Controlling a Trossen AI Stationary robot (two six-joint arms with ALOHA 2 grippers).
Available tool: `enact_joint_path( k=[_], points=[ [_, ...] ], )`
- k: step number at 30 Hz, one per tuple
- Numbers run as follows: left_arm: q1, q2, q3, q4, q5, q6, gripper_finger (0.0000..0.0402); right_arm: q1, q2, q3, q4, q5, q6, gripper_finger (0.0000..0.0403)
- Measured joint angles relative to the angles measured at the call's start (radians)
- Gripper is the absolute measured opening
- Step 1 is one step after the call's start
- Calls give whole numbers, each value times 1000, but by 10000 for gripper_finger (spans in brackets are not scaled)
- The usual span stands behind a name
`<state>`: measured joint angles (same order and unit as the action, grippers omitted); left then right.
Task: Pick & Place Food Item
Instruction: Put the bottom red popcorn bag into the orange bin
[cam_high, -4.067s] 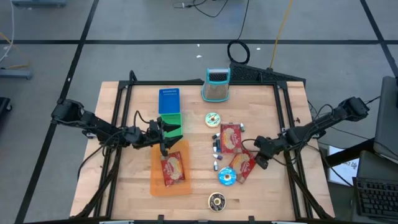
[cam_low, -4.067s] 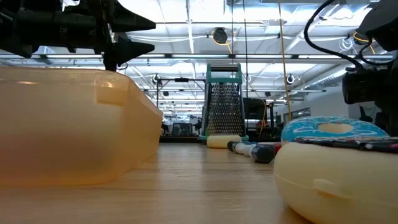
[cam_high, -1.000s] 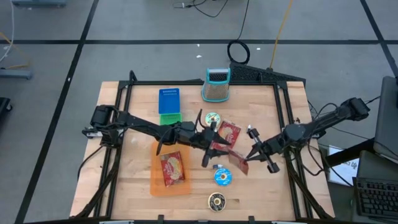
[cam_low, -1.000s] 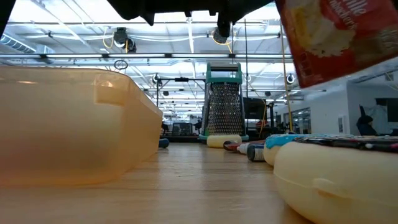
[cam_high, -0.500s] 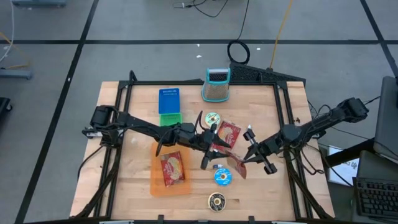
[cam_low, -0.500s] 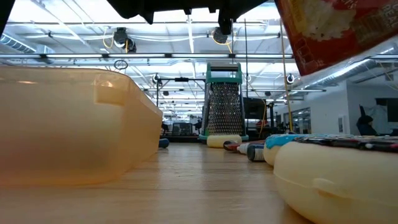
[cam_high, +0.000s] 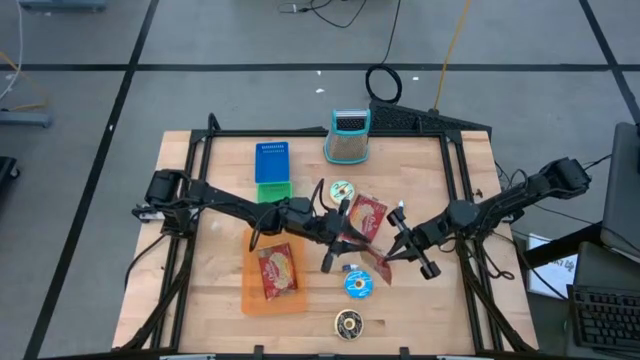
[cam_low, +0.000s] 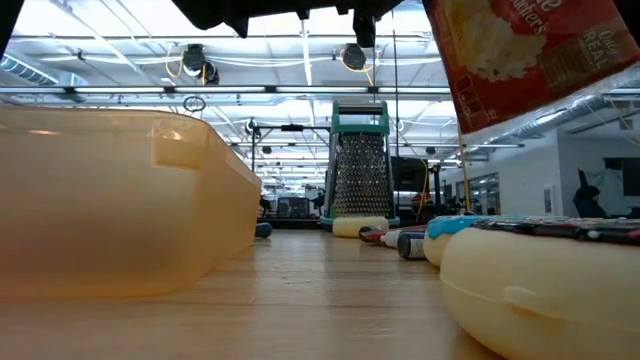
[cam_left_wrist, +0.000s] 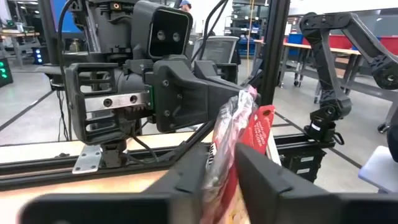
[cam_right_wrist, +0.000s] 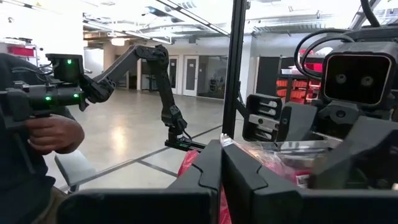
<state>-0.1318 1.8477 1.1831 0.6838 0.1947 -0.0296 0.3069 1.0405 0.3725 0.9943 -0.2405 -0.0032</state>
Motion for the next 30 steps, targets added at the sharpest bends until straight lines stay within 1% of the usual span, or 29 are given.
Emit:
enact_joint_path(
  k=[2, 3, 7, 9, 10, 12, 17, 19, 22, 25, 28, 30],
  points=[
    [0, 0, 0, 0, 1, 0, 28, 0, 0, 0, 0, 0, 0, 0],
    [0, 0, 0, 0, 3, -1, 15, 0, 0, 0, 0, 1, 0, 0],
    [-3, -3, 0, -1, 4, -9, 6, 0, 0, 0, 0, 4, 1, 0],
    [-10, -28, -2, -36, 4, -12, 3, 0, -2, 0, -4, 23, 25, 4],
    [-15, -47, -2, -55, -5, -17, 3, 0, -5, 0, -5, 38, 41, 7],
    [-31, -98, -2, -137, -57, -18, 2, 0, -22, 0, -35, 81, 49, 16],
    [-97, -245, -2, -396, -285, -23, 1, 0, -99, 0, -174, 207, 16, 48],
    [-138, -299, -2, -459, -386, -49, 1, 0, -139, 0, -231, 269, 0, 65],
    [-224, -375, -4, -570, -577, -94, 1, 0, -193, 0, -307, 345, -26, 87],
    [-322, -433, -25, -669, -789, -174, 1, 0, -240, 0, -369, 381, -55, 104],
    [-424, -467, -45, -732, -990, -296, 1, 0, -265, 0, -395, 402, -88, 115],
    [-489, -478, -63, -774, -1105, -389, 1, -1, -269, 0, -391, 402, -107, 119]
  ],
)
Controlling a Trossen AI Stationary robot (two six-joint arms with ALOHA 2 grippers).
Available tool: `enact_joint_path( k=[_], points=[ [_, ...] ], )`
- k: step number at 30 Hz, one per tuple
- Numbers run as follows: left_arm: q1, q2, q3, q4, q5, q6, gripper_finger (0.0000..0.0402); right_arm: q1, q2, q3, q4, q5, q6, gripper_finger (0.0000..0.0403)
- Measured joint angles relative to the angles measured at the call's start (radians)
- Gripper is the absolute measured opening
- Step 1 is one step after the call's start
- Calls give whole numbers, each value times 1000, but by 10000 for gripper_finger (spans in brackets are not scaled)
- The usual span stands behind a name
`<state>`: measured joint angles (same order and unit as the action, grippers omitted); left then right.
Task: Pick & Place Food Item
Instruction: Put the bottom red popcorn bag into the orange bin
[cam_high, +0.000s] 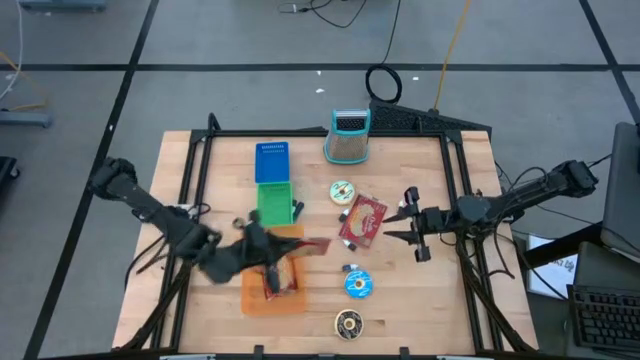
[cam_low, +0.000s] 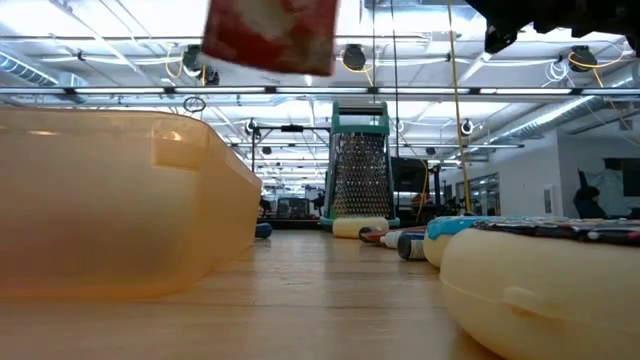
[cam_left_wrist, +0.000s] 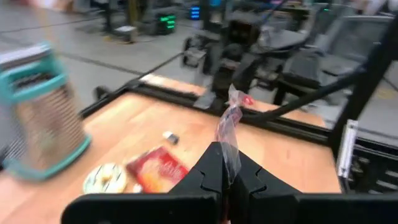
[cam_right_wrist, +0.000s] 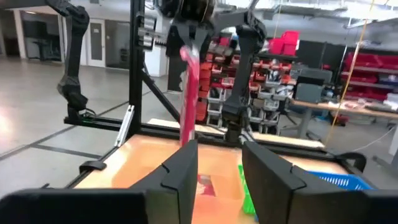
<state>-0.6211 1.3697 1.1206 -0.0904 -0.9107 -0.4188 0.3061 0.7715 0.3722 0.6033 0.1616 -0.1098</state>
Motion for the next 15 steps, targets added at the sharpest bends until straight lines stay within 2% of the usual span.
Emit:
enact_joint_path(
  k=[4, 7, 11, 15],
  points=[
    [-107, -6, -48, -64, -201, -223, 0, -2, 1, 0, 3, 2, -43, 120],
    [-169, -6, -104, -126, -279, -455, 0, -17, 1, 0, 7, 3, -50, 117],
    [-224, -6, -198, -133, -308, -728, 0, -39, 1, 0, 14, 2, -52, 115],
    [-258, -20, -290, -146, -295, -885, 0, -52, 1, 0, 13, 0, -44, 116]
  ],
)
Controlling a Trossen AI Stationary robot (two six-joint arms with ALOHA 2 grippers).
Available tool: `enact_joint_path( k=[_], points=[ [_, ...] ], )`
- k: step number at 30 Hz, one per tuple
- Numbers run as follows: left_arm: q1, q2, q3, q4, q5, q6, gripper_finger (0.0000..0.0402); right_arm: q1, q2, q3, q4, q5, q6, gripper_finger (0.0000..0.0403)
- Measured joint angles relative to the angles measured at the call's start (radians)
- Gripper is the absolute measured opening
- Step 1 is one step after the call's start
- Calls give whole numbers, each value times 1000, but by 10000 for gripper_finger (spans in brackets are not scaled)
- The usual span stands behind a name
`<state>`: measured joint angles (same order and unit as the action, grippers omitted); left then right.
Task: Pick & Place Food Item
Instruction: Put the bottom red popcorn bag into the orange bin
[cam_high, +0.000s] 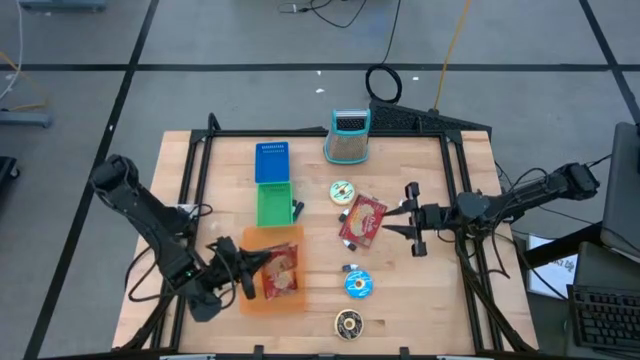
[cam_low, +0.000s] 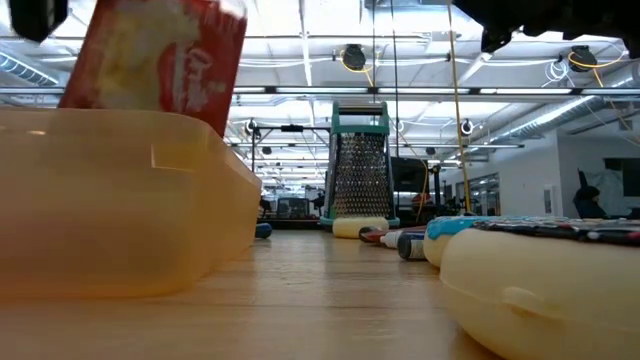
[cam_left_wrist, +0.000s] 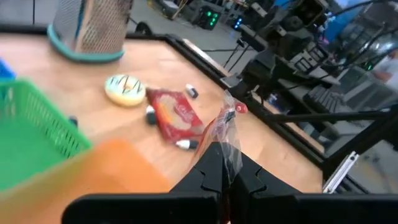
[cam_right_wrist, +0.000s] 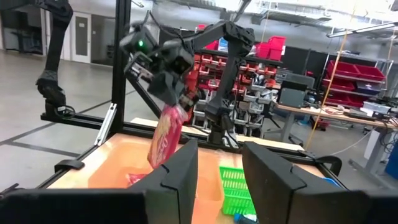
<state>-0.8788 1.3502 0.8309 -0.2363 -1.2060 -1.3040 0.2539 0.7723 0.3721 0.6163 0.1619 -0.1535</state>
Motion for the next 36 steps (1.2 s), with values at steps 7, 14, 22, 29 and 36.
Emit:
enact_joint_path(
  k=[7, 14, 22, 29, 36],
  points=[
    [-83, 11, -136, 188, -116, -130, 0, 0, 0, 0, 2, -1, -6, 116],
    [-122, 19, -187, 402, -165, -120, 0, -11, 0, 0, 5, -1, -16, 116],
    [-63, 53, -188, 665, 102, 72, 0, -55, 0, 0, 0, -1, -16, 116],
    [-35, 64, -186, 796, 139, 199, 0, -83, 0, 0, -23, -1, -16, 116],
    [-31, 105, -186, 724, 157, 47, 0, -84, 0, 0, -52, -2, -16, 116]
  ],
)
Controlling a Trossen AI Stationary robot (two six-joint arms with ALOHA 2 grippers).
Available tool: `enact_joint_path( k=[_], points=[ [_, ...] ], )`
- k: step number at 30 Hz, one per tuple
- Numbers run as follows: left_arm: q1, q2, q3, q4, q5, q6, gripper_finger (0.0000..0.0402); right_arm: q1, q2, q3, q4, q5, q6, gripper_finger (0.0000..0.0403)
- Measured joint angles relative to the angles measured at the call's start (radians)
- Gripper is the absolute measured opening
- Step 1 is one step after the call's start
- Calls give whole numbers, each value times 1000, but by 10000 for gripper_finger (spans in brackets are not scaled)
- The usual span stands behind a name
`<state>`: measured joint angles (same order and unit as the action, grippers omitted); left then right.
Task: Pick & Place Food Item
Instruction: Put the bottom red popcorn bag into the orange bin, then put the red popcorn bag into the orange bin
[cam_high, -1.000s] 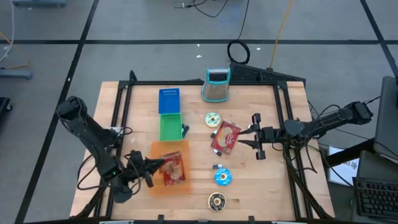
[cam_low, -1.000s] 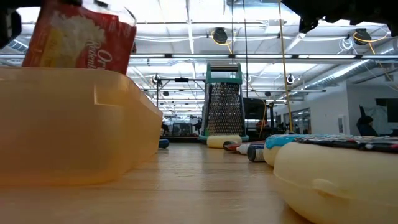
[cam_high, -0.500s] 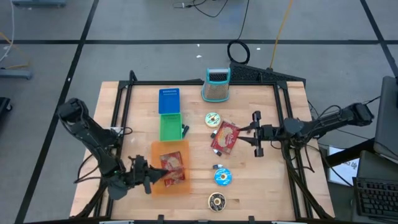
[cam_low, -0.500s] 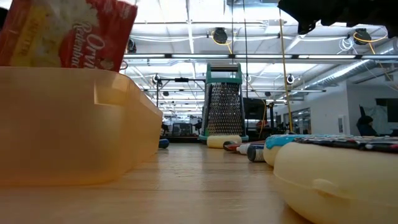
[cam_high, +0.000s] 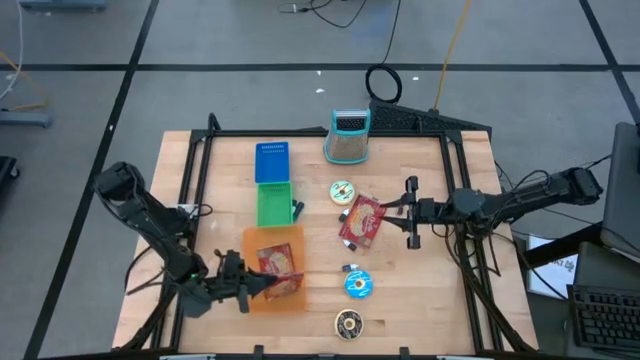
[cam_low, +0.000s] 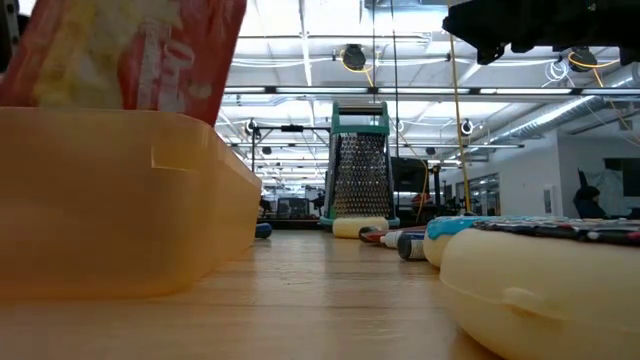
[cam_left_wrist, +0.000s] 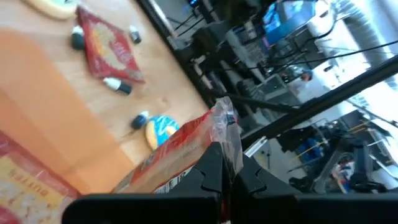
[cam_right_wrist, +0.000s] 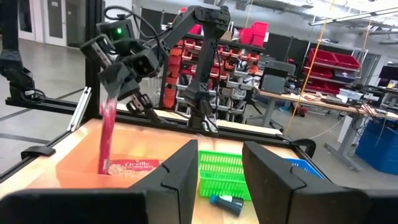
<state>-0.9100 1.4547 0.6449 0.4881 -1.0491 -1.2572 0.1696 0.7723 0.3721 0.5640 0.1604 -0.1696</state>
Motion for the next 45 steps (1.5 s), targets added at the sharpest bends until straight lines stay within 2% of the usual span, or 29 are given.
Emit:
enact_joint_path(
  k=[8, 12, 16, 22, 26, 32, 40, 45],
  points=[
    [17, 52, 0, 3, 57, 42, 6, 0, 0, 0, -10, 0, -7, 116],
    [26, 51, 0, 3, 62, 78, 21, 0, 0, 0, -16, 0, -7, 116],
    [28, 50, 0, -4, 63, 104, 55, 0, 0, 0, -16, 0, -7, 116],
    [24, 50, 0, -88, 65, 74, 126, 0, 0, 0, -19, 0, -7, 116],
    [17, 39, 0, -145, 57, 74, 156, 0, 0, 0, -29, 0, -7, 116],
    [17, -29, 0, -213, -3, 122, 170, 0, 0, 0, -35, 0, -7, 116],
    [17, -124, 0, -231, -148, 410, 170, 0, 0, 0, -44, 0, -7, 116],
    [18, -188, 0, -230, -248, 539, 170, 0, 0, 0, -45, 0, -7, 116]
  ],
)
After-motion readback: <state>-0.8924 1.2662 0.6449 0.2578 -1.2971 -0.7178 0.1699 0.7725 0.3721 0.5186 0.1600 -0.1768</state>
